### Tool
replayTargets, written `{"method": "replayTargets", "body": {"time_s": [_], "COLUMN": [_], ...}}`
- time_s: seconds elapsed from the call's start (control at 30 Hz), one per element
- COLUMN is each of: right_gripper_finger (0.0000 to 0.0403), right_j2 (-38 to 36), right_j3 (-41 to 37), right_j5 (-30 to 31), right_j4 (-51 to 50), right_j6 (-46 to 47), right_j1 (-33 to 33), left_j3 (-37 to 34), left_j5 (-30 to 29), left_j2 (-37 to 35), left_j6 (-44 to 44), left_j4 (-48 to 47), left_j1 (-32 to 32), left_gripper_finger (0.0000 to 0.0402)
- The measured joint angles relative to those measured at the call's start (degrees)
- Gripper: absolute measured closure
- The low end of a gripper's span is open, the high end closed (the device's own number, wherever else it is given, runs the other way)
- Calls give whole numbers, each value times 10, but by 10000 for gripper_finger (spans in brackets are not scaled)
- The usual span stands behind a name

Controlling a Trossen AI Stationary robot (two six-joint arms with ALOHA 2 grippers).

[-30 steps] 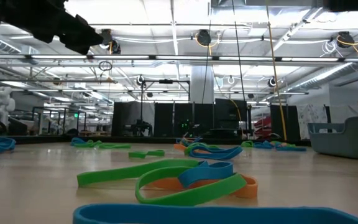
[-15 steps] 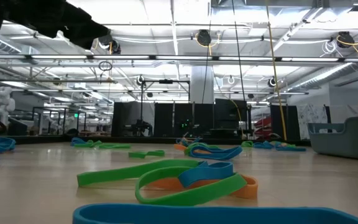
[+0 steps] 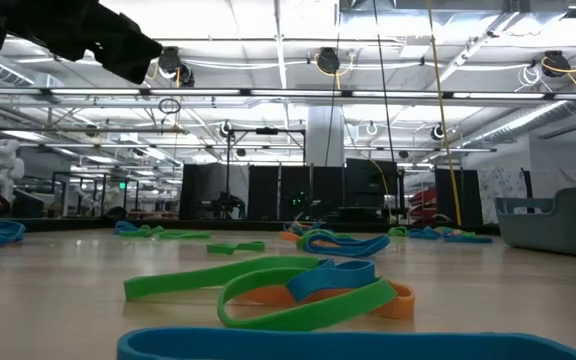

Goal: Sort rubber bands into baskets
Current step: Put the orange rubber band into the orange bin

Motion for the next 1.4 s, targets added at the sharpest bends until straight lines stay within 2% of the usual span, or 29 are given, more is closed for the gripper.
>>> {"method": "replayTargets", "body": {"time_s": [0.3, 0.73, 0.83, 0.97, 1.1, 1.27, 1.4], "right_gripper_finger": [319, 280, 280, 284, 287, 287, 287], "right_j2": [0, 0, 0, 0, 10, 29, 49], "right_j3": [0, 0, 0, 0, 0, 0, 0], "right_j5": [-4, 2, 29, 74, 132, 204, 218], "right_j4": [-13, 39, 99, 187, 287, 313, 311], "right_j6": [-4, -32, -60, -102, -214, -323, -378], "right_j1": [0, -6, -17, -39, -62, -105, -158], "left_j3": [0, 0, 0, 0, 0, 0, 0], "left_j5": [13, 13, 21, 61, 87, 83, 60], "left_j2": [0, 0, 0, 3, 20, 62, 86], "left_j6": [-30, -30, -30, -25, -14, -9, 1], "left_j4": [-17, -18, -18, -18, -17, -7, -10], "left_j1": [0, 0, 0, 0, 0, 0, 0], "left_gripper_finger": [200, 200, 200, 200, 200, 200, 201]}}
